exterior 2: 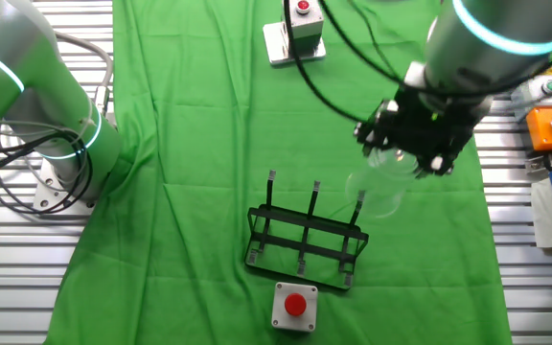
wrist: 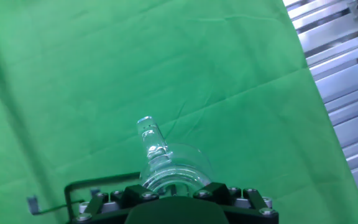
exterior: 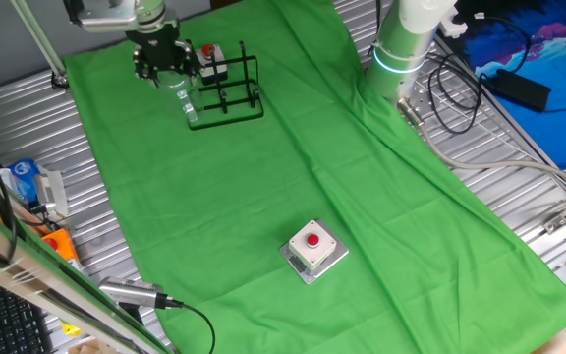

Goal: Take the cup off the cup rack

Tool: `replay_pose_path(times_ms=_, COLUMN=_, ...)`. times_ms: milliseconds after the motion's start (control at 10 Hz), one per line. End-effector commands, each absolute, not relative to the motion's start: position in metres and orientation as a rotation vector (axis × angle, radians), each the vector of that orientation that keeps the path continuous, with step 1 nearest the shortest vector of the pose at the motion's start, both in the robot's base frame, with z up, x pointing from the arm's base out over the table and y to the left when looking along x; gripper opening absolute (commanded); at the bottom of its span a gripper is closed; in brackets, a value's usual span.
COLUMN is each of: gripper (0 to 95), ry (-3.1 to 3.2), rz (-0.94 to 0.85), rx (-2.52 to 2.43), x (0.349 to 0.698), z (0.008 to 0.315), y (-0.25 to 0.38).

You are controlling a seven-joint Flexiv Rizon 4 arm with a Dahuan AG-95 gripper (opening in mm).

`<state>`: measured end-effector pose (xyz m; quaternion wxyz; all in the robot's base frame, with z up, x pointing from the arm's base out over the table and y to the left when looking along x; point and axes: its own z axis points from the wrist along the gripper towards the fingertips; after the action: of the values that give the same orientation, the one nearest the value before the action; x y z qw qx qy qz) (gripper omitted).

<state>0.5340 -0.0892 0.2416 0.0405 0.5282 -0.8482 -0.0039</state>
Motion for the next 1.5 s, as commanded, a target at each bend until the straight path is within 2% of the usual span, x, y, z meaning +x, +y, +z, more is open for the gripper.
replay_pose_path(times_ms=100, gripper=0.0, ry=-2.609, rz=-0.015, rx=1.594, x=0.539, z=0.248, y=-0.084)
replay_pose_path(times_ms=200, gripper=0.0, ry=-2.629, rz=-0.024, rx=1.561, x=0.547, z=0.254, y=-0.075)
replay_pose_path(times_ms=700, gripper=0.0, ry=-2.711, rz=-0.099, rx=1.465, x=0.565, z=0.245, y=-0.052)
replay_pose_path(times_ms=900, gripper=0.0, ry=-2.705, rz=-0.212, rx=1.408, x=0.569, z=0.233, y=-0.035)
replay_pose_path(times_ms=1500, gripper=0.0, ry=-2.753, rz=-0.401, rx=1.312, x=0.552, z=0.189, y=-0.009)
